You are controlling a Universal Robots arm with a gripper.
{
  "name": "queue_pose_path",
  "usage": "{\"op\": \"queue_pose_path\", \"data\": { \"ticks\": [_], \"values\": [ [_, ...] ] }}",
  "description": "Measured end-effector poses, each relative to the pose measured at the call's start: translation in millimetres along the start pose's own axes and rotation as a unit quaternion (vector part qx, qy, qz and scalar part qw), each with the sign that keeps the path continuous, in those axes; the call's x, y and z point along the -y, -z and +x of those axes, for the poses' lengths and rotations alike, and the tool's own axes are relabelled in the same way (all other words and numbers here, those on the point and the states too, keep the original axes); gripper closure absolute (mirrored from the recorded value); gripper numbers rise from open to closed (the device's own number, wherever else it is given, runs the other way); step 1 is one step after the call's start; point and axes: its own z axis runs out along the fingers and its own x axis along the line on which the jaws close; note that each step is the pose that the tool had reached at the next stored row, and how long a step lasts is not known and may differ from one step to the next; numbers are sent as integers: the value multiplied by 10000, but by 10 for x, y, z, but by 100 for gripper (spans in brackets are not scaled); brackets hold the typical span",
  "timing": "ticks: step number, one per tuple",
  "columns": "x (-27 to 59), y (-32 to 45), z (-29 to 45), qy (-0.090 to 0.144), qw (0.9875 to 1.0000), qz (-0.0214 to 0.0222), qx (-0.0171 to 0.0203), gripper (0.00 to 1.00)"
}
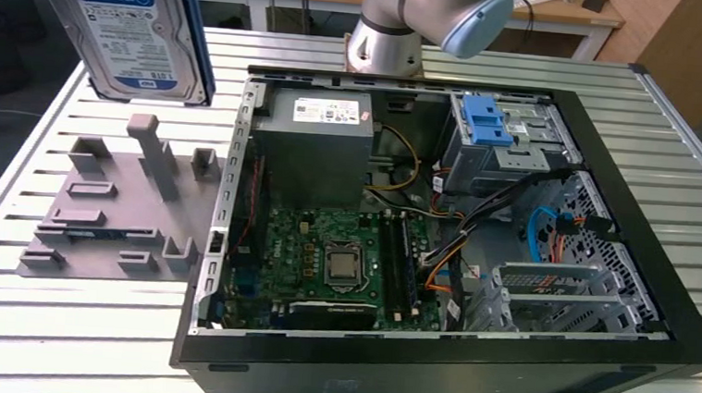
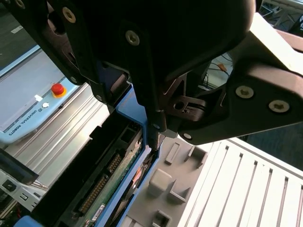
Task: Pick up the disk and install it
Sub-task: 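Pick up the disk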
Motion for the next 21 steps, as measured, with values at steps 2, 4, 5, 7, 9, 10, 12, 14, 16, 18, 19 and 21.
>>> {"op": "queue_pose_path", "data": {
  "ticks": [2, 4, 5, 7, 9, 10, 12, 14, 16, 18, 19, 21],
  "values": [
    [26, 1, 10, 0, 10000, 0, 0, 64],
    [52, 3, 20, 0, 10000, 0, 0, 64],
    [64, 4, 25, 0, 10000, 0, 0, 64],
    [90, 5, 36, 1, 10000, 0, 0, 64],
    [116, 7, 46, 1, 10000, 0, 0, 64],
    [129, 8, 51, 0, 10000, 0, 0, 64],
    [156, 9, 62, 0, 10000, 0, 0, 64],
    [181, 11, 73, 0, 10000, 0, 0, 64],
    [206, 13, 84, 0, 10000, 0, 0, 64],
    [231, 14, 95, 0, 10000, 0, 0, 64],
    [244, 15, 100, 0, 10000, 0, 0, 64],
    [268, 17, 111, 1, 10000, 0, 0, 64]
  ]
}}
